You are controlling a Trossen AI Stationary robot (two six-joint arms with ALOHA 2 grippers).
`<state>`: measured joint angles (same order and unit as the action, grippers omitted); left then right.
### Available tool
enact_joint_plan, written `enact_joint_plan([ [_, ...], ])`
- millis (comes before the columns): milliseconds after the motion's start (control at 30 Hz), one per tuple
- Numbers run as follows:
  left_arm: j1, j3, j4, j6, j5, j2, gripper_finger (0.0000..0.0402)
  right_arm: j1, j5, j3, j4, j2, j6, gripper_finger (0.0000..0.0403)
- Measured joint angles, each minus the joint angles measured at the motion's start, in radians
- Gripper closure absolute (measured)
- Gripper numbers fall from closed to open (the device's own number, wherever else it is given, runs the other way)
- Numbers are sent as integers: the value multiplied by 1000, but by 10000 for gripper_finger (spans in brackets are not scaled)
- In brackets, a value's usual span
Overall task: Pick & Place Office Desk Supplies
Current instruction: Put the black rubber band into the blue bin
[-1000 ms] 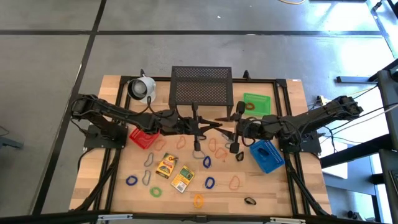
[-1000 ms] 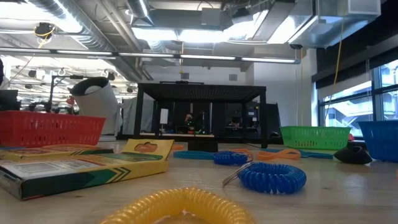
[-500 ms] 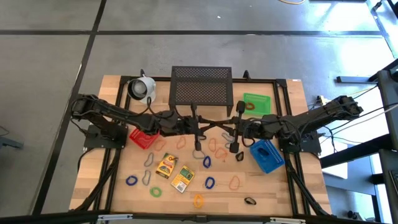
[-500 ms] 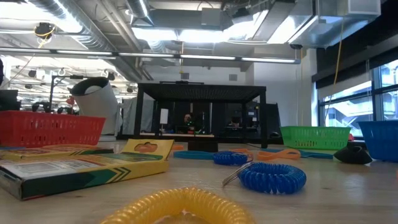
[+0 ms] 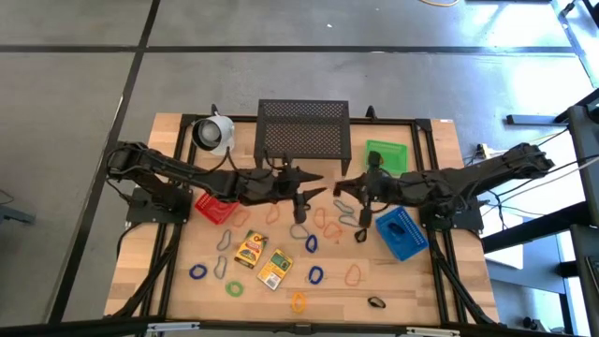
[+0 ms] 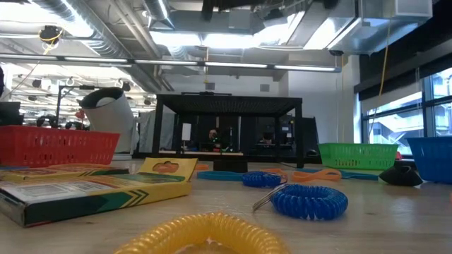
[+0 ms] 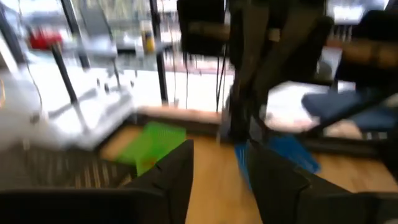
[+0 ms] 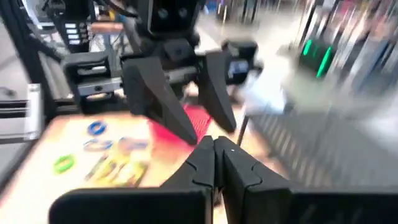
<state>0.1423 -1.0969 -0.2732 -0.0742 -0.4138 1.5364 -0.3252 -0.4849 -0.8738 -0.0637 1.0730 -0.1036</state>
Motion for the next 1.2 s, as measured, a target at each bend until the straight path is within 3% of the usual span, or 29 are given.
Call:
enact_joint_plan([
  [200, 0, 0, 258, -188, 5, 0, 250, -10, 252, 0, -424, -70, -422, 392],
  [400, -9, 0, 465, -309, 5, 0, 252, -73, 410, 0, -785, -55, -656, 391],
  [567, -16, 1, 514, -343, 14, 29, 249, -125, 497, 0, -957, -21, -790, 390],
  [933, -12, -1, 510, -388, 26, 76, 249, -166, 504, 114, -1022, 127, -916, 390],
  [1200, -12, 0, 515, -385, 101, 125, 247, -166, 556, 185, -993, 157, -948, 389],
])
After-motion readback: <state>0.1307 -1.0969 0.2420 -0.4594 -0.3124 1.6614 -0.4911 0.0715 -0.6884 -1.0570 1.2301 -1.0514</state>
